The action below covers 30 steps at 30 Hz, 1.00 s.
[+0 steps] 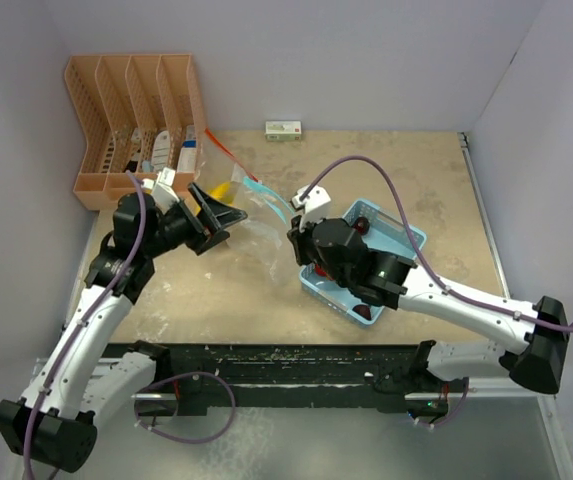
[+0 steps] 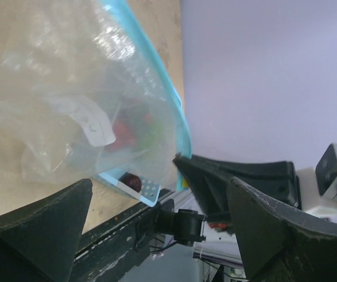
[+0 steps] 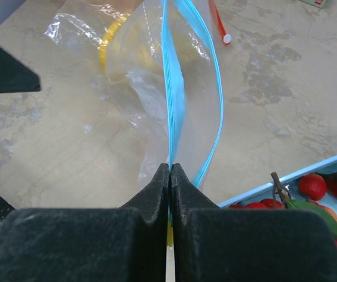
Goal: Place the food in the zip-top bag and seal the zipper
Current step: Pick up the zipper food storage bag at the center of the board, then open the zipper of the food storage bag.
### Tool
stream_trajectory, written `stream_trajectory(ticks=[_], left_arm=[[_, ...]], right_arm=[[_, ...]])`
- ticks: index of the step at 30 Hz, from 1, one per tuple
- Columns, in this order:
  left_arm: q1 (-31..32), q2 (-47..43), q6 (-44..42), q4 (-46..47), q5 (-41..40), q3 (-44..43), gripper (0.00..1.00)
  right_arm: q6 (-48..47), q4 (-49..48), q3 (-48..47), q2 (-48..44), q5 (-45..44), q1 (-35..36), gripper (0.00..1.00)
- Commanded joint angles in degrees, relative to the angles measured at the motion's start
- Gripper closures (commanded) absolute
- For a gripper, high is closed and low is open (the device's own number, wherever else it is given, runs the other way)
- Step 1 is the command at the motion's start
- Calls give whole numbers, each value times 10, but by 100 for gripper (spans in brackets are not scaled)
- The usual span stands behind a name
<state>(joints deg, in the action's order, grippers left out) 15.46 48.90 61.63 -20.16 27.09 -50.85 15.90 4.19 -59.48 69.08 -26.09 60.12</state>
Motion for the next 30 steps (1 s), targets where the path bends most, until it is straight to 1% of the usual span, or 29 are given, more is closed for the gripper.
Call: stream_trajectory(ticks=[1,7,11,16,17,19,21,22,24,30], left_arm=[[9,23,55,80,10,-16,2],[23,63,86,77,-13,-32,0],[40,79,107,83,-22,-19,2],[83,94,130,97,-55,5,9],[87,96,133,100,-60,9,12],[94,102,139,110,-66,15,21],[98,104,142,116,-71,20,32],[99,104,143,117,-74,23,35],[100,104,143,119,-79,29,37],[100,121,142,144,-83,54,37]], right_arm=[[-27,-41,-16,22,-29,24,100],[-28,-48,-20,37,-51,49,100],[-26,-49,-20,40,-56,56,100],[-31,-46,-25,49,-68,70,100],[-31,-45,-26,50,-69,72,100],[-29,-48,-26,48,-70,75,100],[-28,-51,-26,47,-67,77,100],[-28,-51,-26,47,-66,78,100],[-29,-50,-28,48,-63,80,100],[-33,-49,-27,43,-61,92,100]])
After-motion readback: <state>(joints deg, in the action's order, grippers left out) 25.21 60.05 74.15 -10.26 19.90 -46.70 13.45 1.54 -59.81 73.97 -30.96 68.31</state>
